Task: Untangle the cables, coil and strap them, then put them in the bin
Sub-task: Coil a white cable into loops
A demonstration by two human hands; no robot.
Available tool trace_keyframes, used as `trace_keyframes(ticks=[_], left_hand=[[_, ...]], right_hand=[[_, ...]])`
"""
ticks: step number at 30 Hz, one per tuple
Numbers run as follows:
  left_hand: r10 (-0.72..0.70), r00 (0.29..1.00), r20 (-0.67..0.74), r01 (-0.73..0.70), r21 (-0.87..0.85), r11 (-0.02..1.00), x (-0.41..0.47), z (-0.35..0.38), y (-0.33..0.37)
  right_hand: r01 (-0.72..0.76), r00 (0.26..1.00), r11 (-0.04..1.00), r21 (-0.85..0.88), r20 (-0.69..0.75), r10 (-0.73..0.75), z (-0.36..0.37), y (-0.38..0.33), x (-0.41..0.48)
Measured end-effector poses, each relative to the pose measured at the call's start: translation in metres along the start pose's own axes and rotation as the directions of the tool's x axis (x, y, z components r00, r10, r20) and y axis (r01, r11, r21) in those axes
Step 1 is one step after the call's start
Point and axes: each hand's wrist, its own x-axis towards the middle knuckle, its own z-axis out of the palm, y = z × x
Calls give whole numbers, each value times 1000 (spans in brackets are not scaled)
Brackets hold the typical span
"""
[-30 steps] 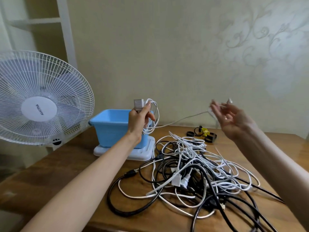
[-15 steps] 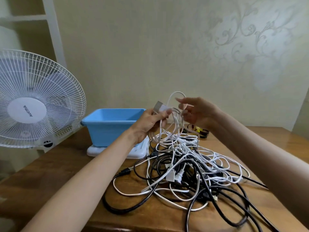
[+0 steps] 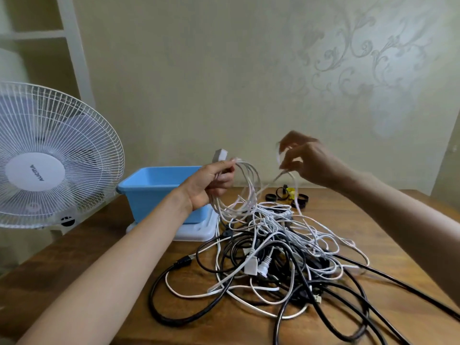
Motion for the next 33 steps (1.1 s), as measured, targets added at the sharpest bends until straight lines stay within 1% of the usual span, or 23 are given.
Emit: trace_keyframes(ticks=[1, 2, 4, 5, 7, 9, 11, 13, 15, 16, 17, 19, 20, 22, 25, 27, 29, 30, 31, 32, 33], left_hand=[[-49, 998, 31, 47, 57, 997, 0, 3, 0], [-86, 994, 62, 77, 134, 988, -1, 7, 0], [-110, 987, 114, 72, 293, 953, -3, 15, -2], [-94, 988, 121, 44, 362, 931, -4, 19, -3], [3, 995, 98, -50, 478, 877, -5, 28, -5], [164, 985, 56, -166, 571, 804, -4, 36, -6], [272, 960, 66, -254, 615, 747, -3, 41, -7], [305, 948, 95, -291, 650, 702, -2, 46, -5], [290, 953, 84, -263, 704, 660, 0, 48, -1], [249, 967, 45, -210, 692, 691, 1, 47, 0], [185, 983, -3, -141, 634, 761, 3, 48, 0], [49, 996, -70, -16, 414, 910, 5, 46, 3], [7, 998, -66, 14, 317, 948, 7, 44, 3], [-28, 1000, 6, 26, 216, 976, 8, 43, 1], [27, 998, 53, -36, 190, 981, 9, 49, -3], [80, 996, 39, -86, 219, 972, 9, 51, -4], [129, 992, 6, -127, 231, 965, 10, 50, -3], [144, 990, -5, -139, 218, 966, 10, 48, -2], [150, 989, -5, -147, 193, 970, 11, 45, -1], [152, 988, 6, -151, 158, 976, 10, 45, 0], [161, 987, 21, -162, 120, 979, 11, 44, 0]], right_hand=[[68, 997, 998, 13, -32, -68, 1, -4, 1], [82, 995, 995, 64, -68, -78, 3, -9, 3], [0, 993, 970, 245, -117, 29, 6, -22, 6], [-59, 989, 936, 347, -104, 101, 9, -28, 8], [-131, 975, 871, 473, -100, 201, 13, -35, 8], [-169, 954, 838, 518, -127, 271, 15, -35, 6], [-222, 931, 802, 555, -123, 343, 16, -31, 4], [-266, 911, 803, 533, -132, 390, 18, -24, 3], [-315, 896, 798, 514, -117, 429, 20, -16, 0], [-338, 889, 786, 518, -99, 448, 21, -14, -1], [-352, 882, 782, 514, -97, 461, 19, -11, -4], [-338, 884, 792, 509, -117, 453, 16, -10, -7], [-311, 894, 803, 509, -130, 429, 14, -10, -7], [-239, 917, 830, 504, -165, 364, 12, -14, -6], [-120, 932, 881, 457, -254, 259, 16, -24, -3], [-75, 933, 900, 430, -288, 216, 19, -30, -3], [-85, 931, 903, 420, -290, 223, 17, -29, -6], [-128, 933, 892, 434, -252, 257, 14, -26, -8], [-208, 935, 851, 482, -159, 318, 11, -22, -10], [-311, 927, 769, 559, -1, 376, 8, -19, -12], [-414, 900, 654, 634, 179, 397, 6, -16, -14]])
